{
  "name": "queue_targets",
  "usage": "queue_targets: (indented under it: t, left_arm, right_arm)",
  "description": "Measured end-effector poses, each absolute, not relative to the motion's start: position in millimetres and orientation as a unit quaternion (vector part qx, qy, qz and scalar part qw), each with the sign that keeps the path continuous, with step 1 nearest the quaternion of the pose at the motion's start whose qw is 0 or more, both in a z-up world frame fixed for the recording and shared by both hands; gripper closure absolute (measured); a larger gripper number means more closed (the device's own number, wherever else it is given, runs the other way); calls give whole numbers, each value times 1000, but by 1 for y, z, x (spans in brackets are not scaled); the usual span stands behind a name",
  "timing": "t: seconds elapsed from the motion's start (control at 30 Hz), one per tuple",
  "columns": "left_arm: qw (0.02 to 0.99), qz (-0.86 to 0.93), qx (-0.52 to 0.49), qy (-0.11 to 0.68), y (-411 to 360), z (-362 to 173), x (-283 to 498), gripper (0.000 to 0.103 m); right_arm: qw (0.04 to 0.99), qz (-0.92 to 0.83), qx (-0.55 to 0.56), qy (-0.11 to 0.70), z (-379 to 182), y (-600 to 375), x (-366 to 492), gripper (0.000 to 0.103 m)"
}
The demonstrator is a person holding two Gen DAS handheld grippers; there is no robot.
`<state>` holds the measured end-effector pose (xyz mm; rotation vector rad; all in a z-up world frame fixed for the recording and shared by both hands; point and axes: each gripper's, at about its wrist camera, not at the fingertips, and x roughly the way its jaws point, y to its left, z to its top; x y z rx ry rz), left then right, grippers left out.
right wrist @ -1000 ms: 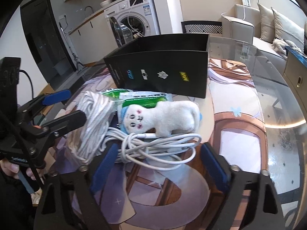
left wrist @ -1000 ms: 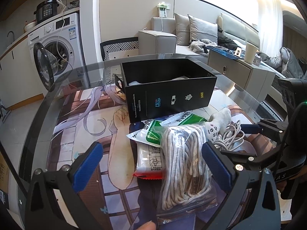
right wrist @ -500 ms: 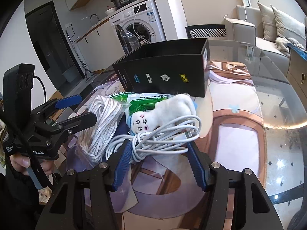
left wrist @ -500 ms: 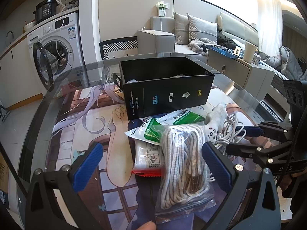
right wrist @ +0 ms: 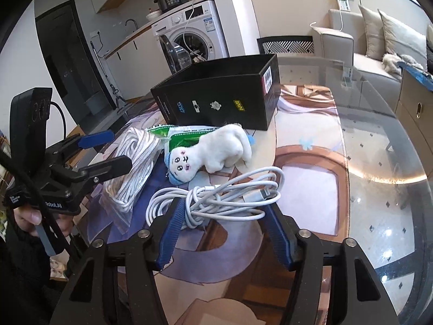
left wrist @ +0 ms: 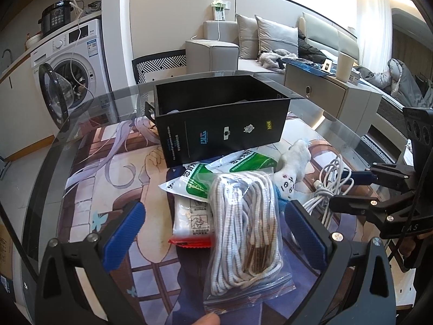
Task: Organize soft objects
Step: 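Grasp the coiled white cable with the right tool, then lift the white cable with the right tool while the left tool grasps the grey-white rope bag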
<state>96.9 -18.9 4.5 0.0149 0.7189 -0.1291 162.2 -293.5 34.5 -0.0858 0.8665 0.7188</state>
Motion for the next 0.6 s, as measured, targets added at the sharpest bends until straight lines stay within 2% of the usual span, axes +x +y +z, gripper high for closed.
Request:
queue_targets:
  t: [0.07,0.1,0.37,0.43,0.47,0.5,0.6]
  left_arm:
    - [934,-65,9,352,-20,3,97,0]
    - [933,-65,10,353,-20,3,97,0]
    - [932,-66,7,355,-20,0,99,0]
    - [932,-66,7,356,-20,0,100,0]
    - [932,-67,8,356,-20,1,100,0]
    - [932,-67,8,355,-20,1,100,0]
    - [933,-68,7,354,-21,2,100,0]
  right_arm:
    - [847,330,-45,414,32,-292,164,25]
    - [848,327,-44,414,32,-292,165,24]
    - [850,324,-43,413,28,-281,173,20]
    - [849,330,-50,411,28,-277,171,24]
    - [849,332,-48,409,28,-277,170,35]
    - [848,334,-43,409,28,-277,169,39]
    - [845,344,-35,409,28,-277,169,44]
